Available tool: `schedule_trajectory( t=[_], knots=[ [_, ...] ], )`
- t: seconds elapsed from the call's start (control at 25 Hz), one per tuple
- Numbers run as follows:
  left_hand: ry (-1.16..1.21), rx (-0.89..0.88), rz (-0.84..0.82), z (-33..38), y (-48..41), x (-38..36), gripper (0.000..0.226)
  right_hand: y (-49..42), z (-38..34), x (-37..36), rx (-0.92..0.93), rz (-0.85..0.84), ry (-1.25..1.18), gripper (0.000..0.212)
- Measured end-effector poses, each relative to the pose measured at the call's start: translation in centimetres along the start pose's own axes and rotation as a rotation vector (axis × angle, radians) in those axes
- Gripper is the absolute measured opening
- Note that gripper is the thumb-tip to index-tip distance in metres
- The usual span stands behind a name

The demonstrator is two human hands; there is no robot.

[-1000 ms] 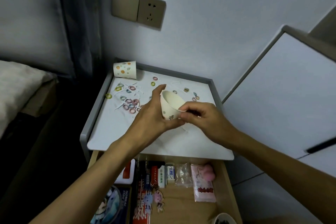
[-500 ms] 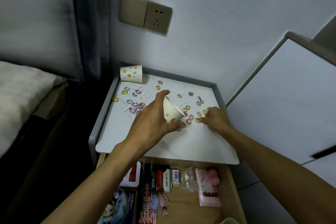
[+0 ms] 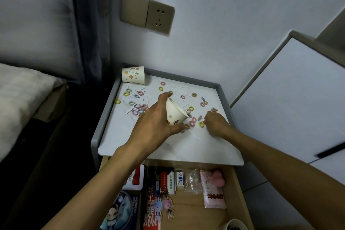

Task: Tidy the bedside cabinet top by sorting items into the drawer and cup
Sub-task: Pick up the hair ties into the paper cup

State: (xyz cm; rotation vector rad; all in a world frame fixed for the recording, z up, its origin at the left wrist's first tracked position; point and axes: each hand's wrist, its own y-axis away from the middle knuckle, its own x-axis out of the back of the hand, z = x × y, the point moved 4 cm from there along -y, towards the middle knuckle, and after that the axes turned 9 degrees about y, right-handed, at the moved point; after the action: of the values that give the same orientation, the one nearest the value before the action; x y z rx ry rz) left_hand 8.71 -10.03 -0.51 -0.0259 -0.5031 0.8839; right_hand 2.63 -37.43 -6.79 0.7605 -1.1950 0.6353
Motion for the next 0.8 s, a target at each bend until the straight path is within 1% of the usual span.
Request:
schedule_trajectory(
  t=[0.12, 0.2, 0.32, 0.44, 0.56, 0.64, 0.68, 0.8],
  knots=[
    [-0.004, -0.009, 0.000, 0.1, 0.0, 0.2, 0.093, 0.0, 1.1, 0.7, -0.030, 0.038, -0.045, 0.025],
    [-0.006, -0.008, 0.004, 0.0, -0.1, 0.4, 0.092, -0.2, 1.5, 1.6, -0.054, 0.074, -0.096, 0.020],
    [-0.005, -0.002, 0.004, 0.0, -0.1, 0.3, 0.092, -0.7, 1.2, 2.9, -0.107, 0.127, -0.250, 0.017],
    [-0.021, -0.009, 0.003, 0.0, -0.3, 0.2, 0.092, -1.2, -0.2, 3.2, -0.121, 0.099, -0.360, 0.022],
    [-0.036, -0.012, 0.004, -0.1, -0.4, 0.3, 0.093, -1.4, -1.7, 2.9, -0.156, 0.036, -0.276, 0.025],
    [-0.039, -0.012, 0.003, -0.2, -0.4, 0.2, 0.093, -1.4, -2.4, 2.8, -0.187, 0.045, -0.183, 0.030],
    [-0.041, -0.013, 0.004, -0.2, -0.4, 0.2, 0.093, -1.5, -2.8, 2.8, -0.189, 0.055, -0.135, 0.029],
    [-0.046, -0.014, -0.002, -0.1, -0.5, 0.0, 0.094, -1.5, -4.0, 2.5, -0.151, 0.091, -0.037, 0.012]
  ],
)
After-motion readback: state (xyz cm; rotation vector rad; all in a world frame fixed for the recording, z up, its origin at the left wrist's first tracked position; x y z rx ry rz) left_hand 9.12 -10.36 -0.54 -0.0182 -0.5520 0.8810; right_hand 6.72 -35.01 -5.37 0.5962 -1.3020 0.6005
